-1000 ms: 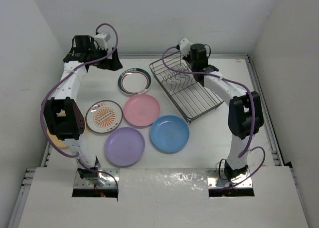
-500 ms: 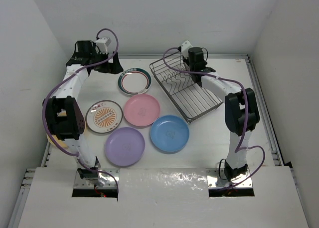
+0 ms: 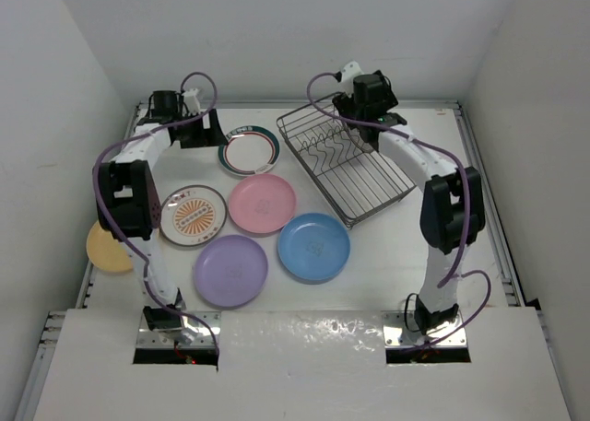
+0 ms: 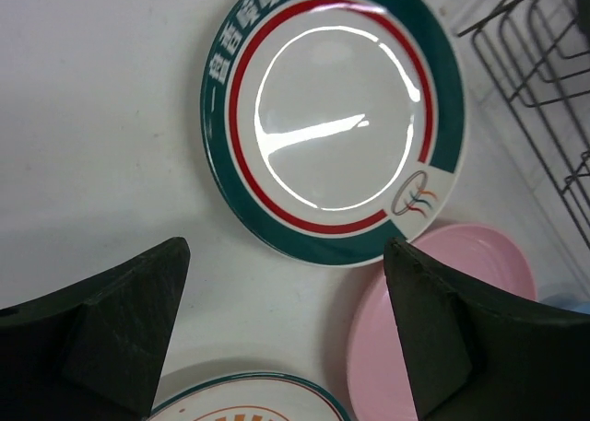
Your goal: Load the plates into the dish rack
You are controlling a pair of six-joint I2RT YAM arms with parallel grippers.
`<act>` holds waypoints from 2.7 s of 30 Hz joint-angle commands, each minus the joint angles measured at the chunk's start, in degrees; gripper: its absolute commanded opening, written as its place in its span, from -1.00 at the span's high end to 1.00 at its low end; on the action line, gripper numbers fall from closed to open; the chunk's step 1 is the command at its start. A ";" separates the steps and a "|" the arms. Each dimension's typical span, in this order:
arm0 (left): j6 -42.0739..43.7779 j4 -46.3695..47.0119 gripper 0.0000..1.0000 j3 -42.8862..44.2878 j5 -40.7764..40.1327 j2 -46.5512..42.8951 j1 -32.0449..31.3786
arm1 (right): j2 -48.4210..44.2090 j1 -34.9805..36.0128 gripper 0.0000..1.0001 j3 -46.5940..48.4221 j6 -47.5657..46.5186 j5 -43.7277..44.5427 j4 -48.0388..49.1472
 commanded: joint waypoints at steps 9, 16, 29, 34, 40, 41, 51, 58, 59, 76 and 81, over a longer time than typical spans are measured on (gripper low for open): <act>-3.75 -1.16 -0.70 5.00 0.14 9.15 0.98 | -10.92 0.09 -0.87 2.38 8.19 -7.16 -3.70; -6.30 -0.63 -0.49 6.40 2.25 13.46 0.72 | -17.16 0.44 -0.85 -3.96 10.21 -9.72 -0.36; -14.48 4.03 0.63 5.52 17.72 18.65 1.42 | -22.70 0.79 -0.85 -9.33 10.74 -10.95 1.40; -16.85 4.91 1.00 3.68 16.76 16.02 5.63 | -24.37 1.05 -0.85 -9.33 11.79 -12.26 1.58; -11.68 0.71 1.00 7.27 13.43 11.28 10.21 | -24.29 1.58 -0.83 -9.07 11.79 -15.86 1.76; -9.40 -0.35 1.00 9.28 12.54 9.70 10.12 | -23.94 1.67 -0.82 -8.28 11.71 -18.04 1.41; 10.99 2.56 1.00 12.27 19.62 -5.34 8.72 | -15.59 2.99 -0.70 5.69 13.11 -46.26 -9.31; 30.06 -20.73 1.00 23.19 27.47 -5.95 3.54 | -8.04 4.66 -0.64 13.34 17.32 -55.05 -10.20; 33.39 -24.58 1.00 23.45 27.82 -6.05 1.79 | -6.72 4.66 -0.75 13.87 18.98 -56.46 -8.89; 39.14 -32.36 1.00 24.42 33.54 -7.01 -4.47 | 1.11 6.76 -0.03 15.63 19.17 -64.38 -13.45; 37.46 -31.13 1.00 24.25 33.89 -7.19 -4.47 | 1.21 7.03 0.91 15.81 19.53 -66.49 -13.36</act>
